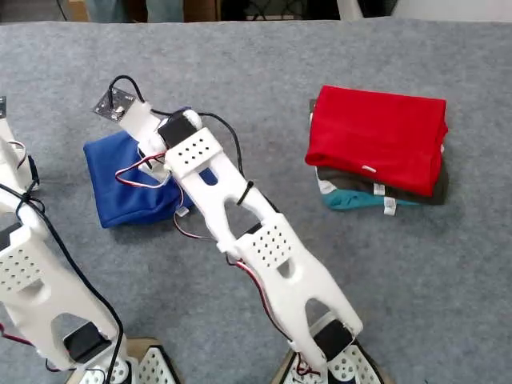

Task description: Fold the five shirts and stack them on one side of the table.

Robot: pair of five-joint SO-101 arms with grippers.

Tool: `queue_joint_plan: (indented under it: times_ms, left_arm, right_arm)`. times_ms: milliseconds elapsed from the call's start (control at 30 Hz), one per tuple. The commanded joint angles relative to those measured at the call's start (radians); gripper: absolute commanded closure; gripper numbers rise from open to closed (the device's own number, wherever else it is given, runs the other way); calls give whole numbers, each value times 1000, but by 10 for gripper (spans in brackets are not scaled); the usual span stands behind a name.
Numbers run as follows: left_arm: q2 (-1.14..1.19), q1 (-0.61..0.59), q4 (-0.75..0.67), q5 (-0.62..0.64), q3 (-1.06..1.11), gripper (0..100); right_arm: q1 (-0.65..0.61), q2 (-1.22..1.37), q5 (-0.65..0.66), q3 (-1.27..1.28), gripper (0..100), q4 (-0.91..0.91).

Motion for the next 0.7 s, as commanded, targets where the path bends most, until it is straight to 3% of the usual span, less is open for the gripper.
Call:
queue_joint_plan:
  times_ms: [0, 167, 333, 667]
  left_arm:
    - [-6, 7, -15, -2, -4, 970]
    - [-6, 7, -15, -2, -4, 970]
    - [-6, 7, -18, -2, -4, 970]
    - [-6, 7, -18, -2, -4, 970]
  right_arm:
    - [35, -22, -2, -50, 984, 110]
    - [81, -54, -3, -41, 984, 288]
    - [143, -147, -8, 21, 984, 287]
    - [166, -415, -3, 522, 984, 285]
